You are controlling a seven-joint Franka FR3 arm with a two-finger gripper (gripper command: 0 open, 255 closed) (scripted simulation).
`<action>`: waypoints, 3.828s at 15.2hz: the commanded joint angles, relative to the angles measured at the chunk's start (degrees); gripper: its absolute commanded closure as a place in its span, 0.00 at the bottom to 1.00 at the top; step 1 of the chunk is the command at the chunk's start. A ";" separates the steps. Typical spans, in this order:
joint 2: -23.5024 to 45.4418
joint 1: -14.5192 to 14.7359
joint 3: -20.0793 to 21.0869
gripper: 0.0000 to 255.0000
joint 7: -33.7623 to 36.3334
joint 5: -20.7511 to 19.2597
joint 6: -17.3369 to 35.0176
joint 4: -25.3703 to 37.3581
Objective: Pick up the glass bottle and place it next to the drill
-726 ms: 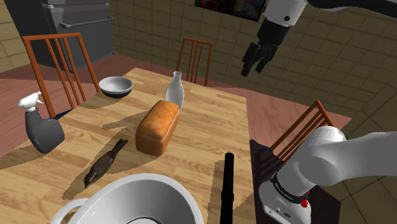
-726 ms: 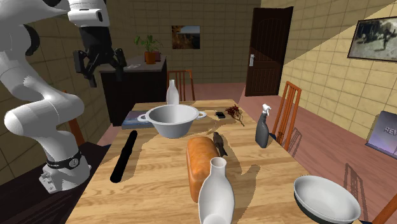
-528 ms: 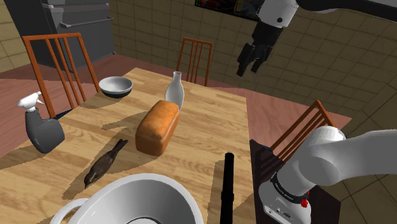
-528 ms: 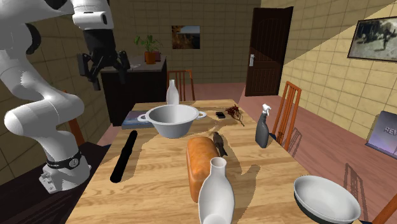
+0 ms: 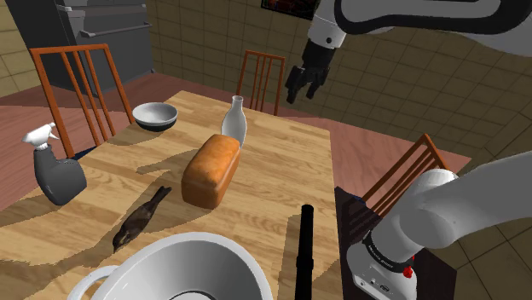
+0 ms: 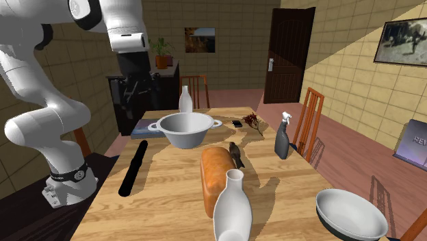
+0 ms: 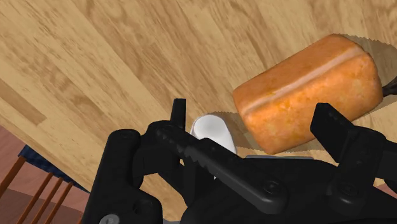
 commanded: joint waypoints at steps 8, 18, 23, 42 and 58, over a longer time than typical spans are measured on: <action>18.38 -0.58 0.10 0.00 -1.21 -1.37 9.45 9.75; 40.20 -0.60 0.13 0.00 -1.98 -3.31 13.84 27.98; 45.59 -0.45 0.05 0.00 -2.11 -3.76 15.09 32.28; 47.31 -0.42 -0.01 1.00 -2.00 -3.94 18.63 30.45; 45.44 -0.41 0.08 1.00 -2.19 -3.70 10.14 37.09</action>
